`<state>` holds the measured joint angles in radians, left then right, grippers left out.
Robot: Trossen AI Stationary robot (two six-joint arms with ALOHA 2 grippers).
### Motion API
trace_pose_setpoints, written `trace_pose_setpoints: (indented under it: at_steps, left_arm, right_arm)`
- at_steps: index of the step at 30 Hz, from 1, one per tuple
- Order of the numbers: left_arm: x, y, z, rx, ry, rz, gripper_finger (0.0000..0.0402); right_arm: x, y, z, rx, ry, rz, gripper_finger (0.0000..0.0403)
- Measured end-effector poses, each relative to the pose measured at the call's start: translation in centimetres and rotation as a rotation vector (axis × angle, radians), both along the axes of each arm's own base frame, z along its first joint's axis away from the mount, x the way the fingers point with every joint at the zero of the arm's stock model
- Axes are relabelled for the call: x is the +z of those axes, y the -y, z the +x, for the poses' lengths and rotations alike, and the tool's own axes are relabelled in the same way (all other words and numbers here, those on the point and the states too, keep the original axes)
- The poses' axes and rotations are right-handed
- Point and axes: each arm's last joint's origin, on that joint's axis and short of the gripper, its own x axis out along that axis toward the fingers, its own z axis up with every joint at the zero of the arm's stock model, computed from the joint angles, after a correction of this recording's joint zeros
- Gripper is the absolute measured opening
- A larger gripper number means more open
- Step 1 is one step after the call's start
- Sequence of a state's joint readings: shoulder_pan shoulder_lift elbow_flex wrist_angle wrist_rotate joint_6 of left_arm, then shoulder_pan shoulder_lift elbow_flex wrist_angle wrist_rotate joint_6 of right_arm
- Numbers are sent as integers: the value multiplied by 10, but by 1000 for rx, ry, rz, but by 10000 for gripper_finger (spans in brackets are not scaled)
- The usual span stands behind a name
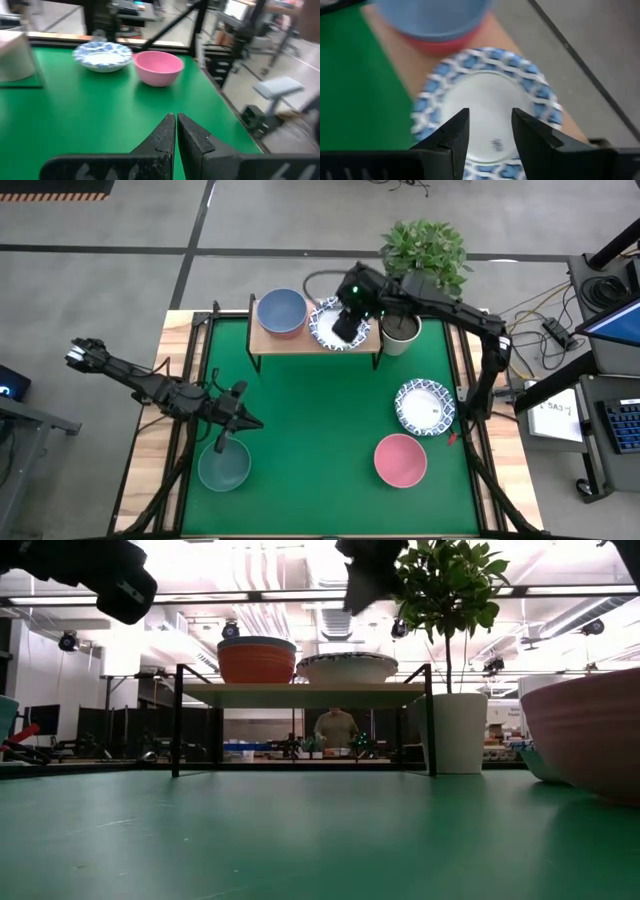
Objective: Place and stack bowls onto a shelf
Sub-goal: Stack the green bowl on top of the blue bowl on the shelf
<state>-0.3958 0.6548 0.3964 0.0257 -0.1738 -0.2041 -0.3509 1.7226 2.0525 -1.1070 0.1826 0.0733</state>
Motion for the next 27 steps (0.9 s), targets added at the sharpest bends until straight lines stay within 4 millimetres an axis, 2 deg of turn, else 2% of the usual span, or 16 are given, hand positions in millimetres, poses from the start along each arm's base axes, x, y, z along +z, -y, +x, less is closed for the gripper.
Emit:
trace_pose_setpoints:
  at_steps: [4, 9, 13, 22, 27]
  left_arm:
    - [2, -2, 1, 90, 1, -34, 0]
    - [9, 0, 5, 101, -2, -84, 0]
    - [10, 3, 13, 106, -29, -90, 0]
    - [12, 22, 37, 52, -126, -61, 0]
    - [12, 37, 45, 15, -215, -74, 0]
  right_arm:
    - [2, -31, 12, 136, 4, -46, 124]
    - [3, -71, 22, 288, 1, -82, 113]
    - [2, -96, 26, 364, -3, -89, 105]
    - [-7, -136, 18, 475, -4, -90, 91]
    - [-19, -150, 1, 500, 40, -83, 88]
